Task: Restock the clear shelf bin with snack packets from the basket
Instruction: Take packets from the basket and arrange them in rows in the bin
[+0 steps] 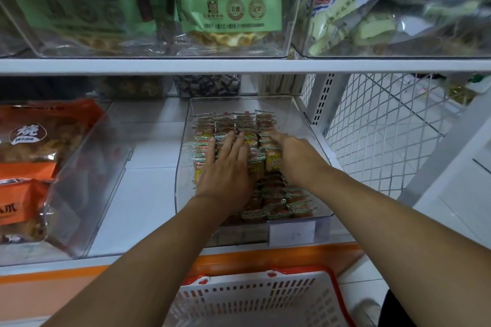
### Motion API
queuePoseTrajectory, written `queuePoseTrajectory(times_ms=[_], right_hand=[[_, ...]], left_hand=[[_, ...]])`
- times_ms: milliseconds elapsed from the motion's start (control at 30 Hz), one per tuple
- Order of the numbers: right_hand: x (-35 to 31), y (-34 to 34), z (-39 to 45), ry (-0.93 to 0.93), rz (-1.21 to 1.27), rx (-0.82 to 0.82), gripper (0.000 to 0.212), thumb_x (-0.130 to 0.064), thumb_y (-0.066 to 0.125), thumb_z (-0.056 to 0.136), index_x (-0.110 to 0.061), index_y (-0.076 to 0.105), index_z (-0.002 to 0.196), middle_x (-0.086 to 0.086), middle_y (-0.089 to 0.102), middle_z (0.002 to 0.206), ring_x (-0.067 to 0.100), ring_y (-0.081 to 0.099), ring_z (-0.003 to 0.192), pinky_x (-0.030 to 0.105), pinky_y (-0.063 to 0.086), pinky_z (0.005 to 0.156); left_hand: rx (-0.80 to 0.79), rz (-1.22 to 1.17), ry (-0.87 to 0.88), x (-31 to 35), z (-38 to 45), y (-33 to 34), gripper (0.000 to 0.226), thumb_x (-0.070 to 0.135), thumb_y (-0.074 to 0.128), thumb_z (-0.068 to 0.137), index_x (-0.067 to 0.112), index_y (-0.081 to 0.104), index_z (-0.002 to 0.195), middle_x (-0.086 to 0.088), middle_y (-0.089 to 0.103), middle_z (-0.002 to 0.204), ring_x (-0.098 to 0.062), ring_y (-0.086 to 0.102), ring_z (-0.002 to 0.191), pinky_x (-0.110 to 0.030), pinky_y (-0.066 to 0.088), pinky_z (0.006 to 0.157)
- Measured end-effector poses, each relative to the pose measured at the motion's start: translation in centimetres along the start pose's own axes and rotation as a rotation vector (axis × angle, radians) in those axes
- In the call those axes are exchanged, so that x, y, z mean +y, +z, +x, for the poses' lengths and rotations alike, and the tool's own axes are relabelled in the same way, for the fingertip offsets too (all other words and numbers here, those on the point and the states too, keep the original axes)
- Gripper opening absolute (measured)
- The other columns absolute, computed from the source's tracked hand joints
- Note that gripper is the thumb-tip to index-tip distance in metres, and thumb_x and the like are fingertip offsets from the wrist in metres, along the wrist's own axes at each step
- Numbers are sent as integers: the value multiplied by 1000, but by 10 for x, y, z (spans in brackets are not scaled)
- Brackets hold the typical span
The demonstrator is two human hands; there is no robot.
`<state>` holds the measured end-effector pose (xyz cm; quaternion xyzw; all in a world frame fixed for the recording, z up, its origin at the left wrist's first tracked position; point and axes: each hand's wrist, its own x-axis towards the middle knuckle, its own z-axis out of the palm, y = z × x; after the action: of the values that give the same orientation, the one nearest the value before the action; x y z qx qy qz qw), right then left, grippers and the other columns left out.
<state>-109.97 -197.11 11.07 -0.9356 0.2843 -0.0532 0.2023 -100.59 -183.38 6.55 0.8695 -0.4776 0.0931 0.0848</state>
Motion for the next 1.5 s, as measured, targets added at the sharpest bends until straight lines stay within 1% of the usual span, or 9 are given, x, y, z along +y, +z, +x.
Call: queuePoseTrajectory(times_ms=[133, 400, 567, 700, 800, 900, 1000, 1300, 1500], right_hand=[[-10, 4, -4, -35, -87, -19, 94, 21, 57, 83, -18, 20, 160, 19, 6, 167, 37, 30, 149, 38, 33, 116], [-9, 16, -5, -104, -182, -254, 85, -8, 49, 99, -2, -13, 157, 16, -28, 163, 38, 9, 154, 45, 32, 118], [-6, 13, -4, -94, -155, -126, 85, -11, 53, 96, -11, -2, 161, 7, -14, 168, 34, -6, 155, 46, 12, 126], [-9, 2, -7, -88, -118, -67, 84, -3, 54, 92, -14, 8, 161, 6, -2, 169, 36, -3, 154, 43, 12, 124], [-13, -4, -12, -171, -144, 84, 77, -3, 55, 88, -14, 25, 158, 9, 29, 160, 32, 22, 144, 42, 26, 117], [-18, -2, -18, -286, -111, 215, 56, -16, 68, 85, -22, 55, 139, 3, 57, 126, 24, 43, 120, 36, 41, 96], [-21, 7, -20, -294, -58, 157, 45, -31, 80, 82, -27, 64, 124, -2, 55, 113, 20, 49, 114, 35, 46, 89], [-15, 20, -9, -252, 73, 180, 31, -5, 76, 84, -24, 64, 106, 0, 48, 108, 17, 53, 97, 27, 42, 76], [-14, 23, -6, -230, 180, 181, 28, -2, 73, 86, -24, 65, 101, 1, 52, 110, 14, 52, 98, 27, 47, 83]], left_hand=[[3, 17, -7, -2, 2, 1, 64, 39, 44, 103, 14, 21, 158, -4, 12, 171, -22, -1, 158, -54, -1, 126], [-73, 51, 3, -2, 5, 2, 80, 42, 41, 102, 18, -5, 162, -2, -4, 172, -25, -14, 157, -55, -8, 125], [-66, -48, -88, 6, 1, -17, 88, 53, 38, 101, 9, -9, 161, -9, -11, 171, -28, -18, 156, -54, -7, 126], [-137, -118, -173, 16, -16, -46, 89, 42, 45, 101, 2, -9, 160, -18, -15, 169, -32, -17, 156, -48, -3, 127], [-293, 9, -182, 23, -43, -57, 84, 46, 31, 105, 0, -14, 158, -23, -21, 166, -37, -19, 154, -49, -1, 127], [-434, 52, -184, 27, -68, -58, 81, 54, 17, 105, 4, -20, 157, -19, -27, 165, -34, -23, 154, -48, -1, 127], [-430, 19, -211, 23, -76, -61, 90, 68, 14, 100, 9, -22, 158, -12, -31, 165, -28, -26, 153, -43, -5, 128], [-476, -38, -193, 22, -86, -51, 102, 85, 8, 86, 21, -15, 161, -3, -30, 166, -22, -28, 152, -46, -9, 127], [-517, -157, -97, 10, -68, -52, 113, 91, 3, 71, 25, -15, 161, 9, -21, 168, -19, -27, 153, -53, -5, 127]])
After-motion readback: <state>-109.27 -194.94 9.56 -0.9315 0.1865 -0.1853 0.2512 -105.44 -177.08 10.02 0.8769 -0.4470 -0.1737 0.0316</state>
